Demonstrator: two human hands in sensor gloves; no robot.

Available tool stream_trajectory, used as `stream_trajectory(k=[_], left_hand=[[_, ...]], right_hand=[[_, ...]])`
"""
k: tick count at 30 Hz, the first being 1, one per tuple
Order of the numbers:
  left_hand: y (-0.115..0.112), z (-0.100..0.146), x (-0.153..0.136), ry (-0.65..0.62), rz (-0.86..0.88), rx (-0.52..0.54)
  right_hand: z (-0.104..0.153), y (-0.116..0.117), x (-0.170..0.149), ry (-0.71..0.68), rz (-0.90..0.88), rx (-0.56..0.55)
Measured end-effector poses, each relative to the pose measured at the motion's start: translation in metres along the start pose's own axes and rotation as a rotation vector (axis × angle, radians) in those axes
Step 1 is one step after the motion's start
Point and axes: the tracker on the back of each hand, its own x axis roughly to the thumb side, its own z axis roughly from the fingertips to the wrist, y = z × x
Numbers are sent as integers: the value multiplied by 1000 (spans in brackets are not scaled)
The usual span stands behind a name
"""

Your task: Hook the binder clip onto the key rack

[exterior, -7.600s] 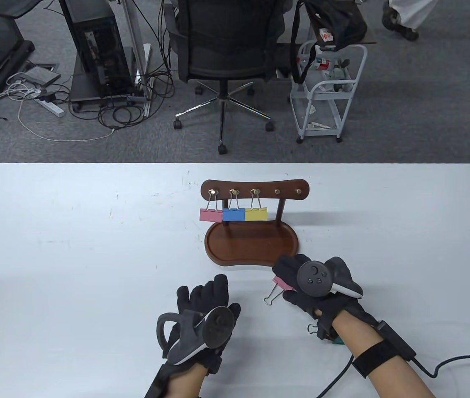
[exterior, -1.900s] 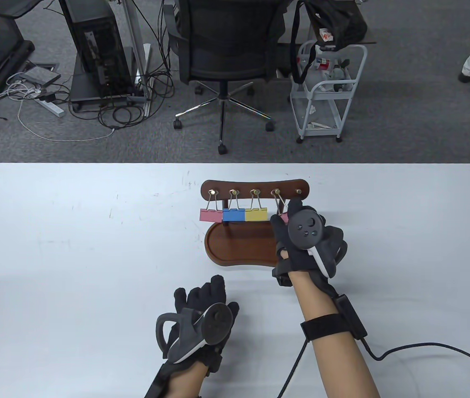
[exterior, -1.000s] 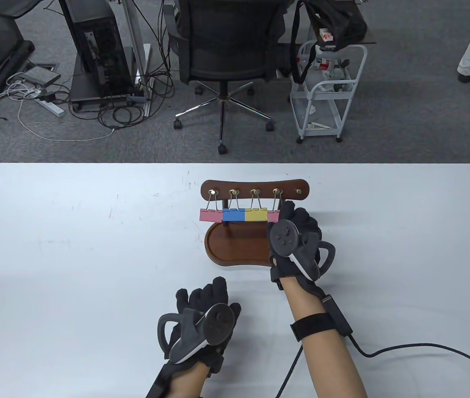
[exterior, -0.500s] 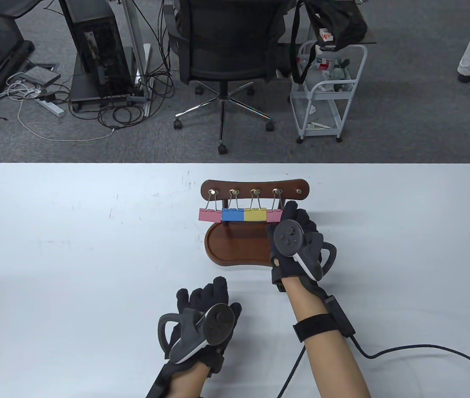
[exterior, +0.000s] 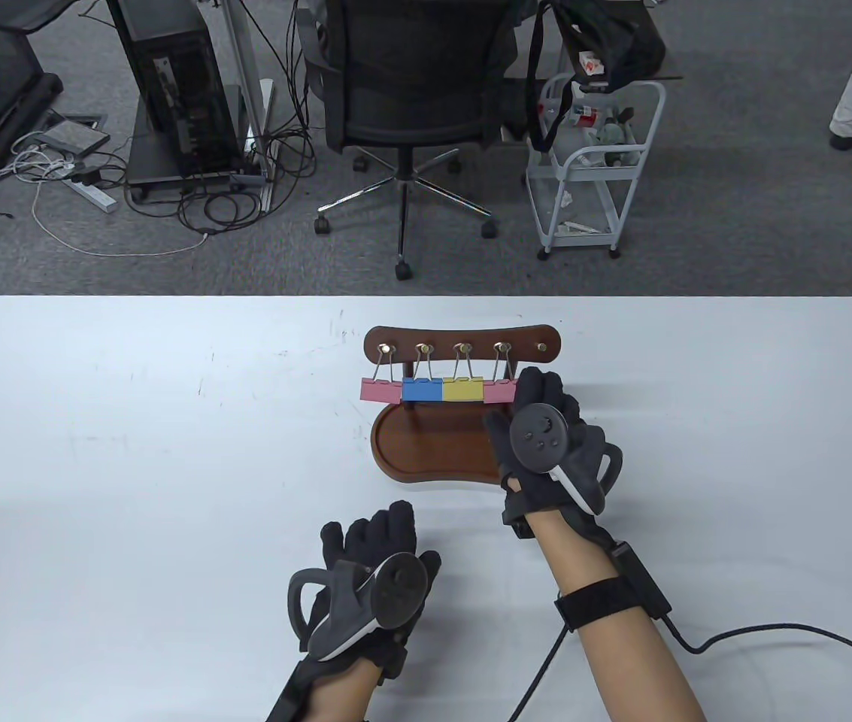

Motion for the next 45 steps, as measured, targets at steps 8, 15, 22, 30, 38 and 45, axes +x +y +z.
stream_trajectory(k=[8, 15, 22, 30, 38, 45], left_hand=[[1, 1, 0, 3, -9, 11], [1, 3, 0, 2, -13, 16], [1, 4, -1, 1, -14, 11], [1, 4, 0, -6, -11, 3], [0, 4, 1, -11, -6, -5], [1, 4, 2, -13, -8, -3]], right_hand=[[13, -20, -8, -61, 24, 33], [31, -40, -22, -112, 26, 55], [50, -54, -41, -147, 45, 90], [77, -59, -65, -178, 98, 164], [99, -52, -89, -207, 89, 262], [118, -39, -109, -254, 100, 379]])
